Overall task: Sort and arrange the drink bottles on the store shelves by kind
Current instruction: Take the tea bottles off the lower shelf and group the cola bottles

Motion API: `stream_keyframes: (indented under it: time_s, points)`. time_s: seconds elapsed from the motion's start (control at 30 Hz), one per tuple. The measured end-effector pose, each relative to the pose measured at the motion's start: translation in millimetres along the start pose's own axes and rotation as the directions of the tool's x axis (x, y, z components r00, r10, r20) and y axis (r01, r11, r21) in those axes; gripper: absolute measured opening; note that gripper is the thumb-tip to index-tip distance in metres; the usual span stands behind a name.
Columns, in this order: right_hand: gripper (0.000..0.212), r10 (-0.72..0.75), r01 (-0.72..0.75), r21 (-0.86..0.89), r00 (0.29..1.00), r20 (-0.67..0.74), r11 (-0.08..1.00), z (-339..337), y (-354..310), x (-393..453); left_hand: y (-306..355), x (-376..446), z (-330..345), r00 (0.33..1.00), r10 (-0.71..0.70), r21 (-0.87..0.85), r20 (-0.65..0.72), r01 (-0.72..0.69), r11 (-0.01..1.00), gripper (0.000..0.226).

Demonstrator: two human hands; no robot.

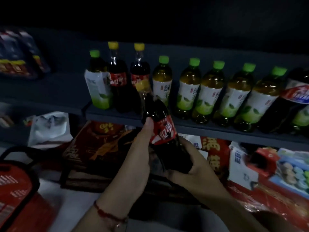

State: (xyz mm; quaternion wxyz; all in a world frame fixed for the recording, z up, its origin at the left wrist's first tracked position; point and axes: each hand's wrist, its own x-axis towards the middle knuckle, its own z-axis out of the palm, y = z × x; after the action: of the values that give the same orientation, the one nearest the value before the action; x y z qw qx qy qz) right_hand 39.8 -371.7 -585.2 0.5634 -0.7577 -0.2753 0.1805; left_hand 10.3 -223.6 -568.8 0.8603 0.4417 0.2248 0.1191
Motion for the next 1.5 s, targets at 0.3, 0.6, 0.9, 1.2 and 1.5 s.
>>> stream_keyframes:
  time_s: [0.3,0.6,0.9,1.2,1.5]
  points:
    - [0.076,0.110,-0.112,-0.020,0.990,-0.094,0.994,-3,25,21,5,23,3,0.980,0.165,0.368,0.110,-0.194,0.909,0.044]
    - [0.054,0.088,-0.086,0.017,0.976,-0.199,0.996,12,15,-18,28,-34,8,0.875,0.267,0.536,0.403,-0.462,0.707,0.030]
    - [0.052,0.140,-0.089,0.224,0.964,-0.226,0.971,-5,27,-13,118,53,33,0.625,0.505,0.767,0.595,-0.256,-0.588,0.098]
    - [0.047,0.152,-0.048,0.304,0.932,-0.328,0.952,-35,24,10,119,126,62,0.597,0.399,0.530,0.697,-0.053,-0.846,0.119]
    - [0.042,0.129,-0.023,0.293,0.929,-0.347,0.956,-43,20,7,73,93,52,0.559,0.528,0.765,0.639,-0.396,-0.507,0.082]
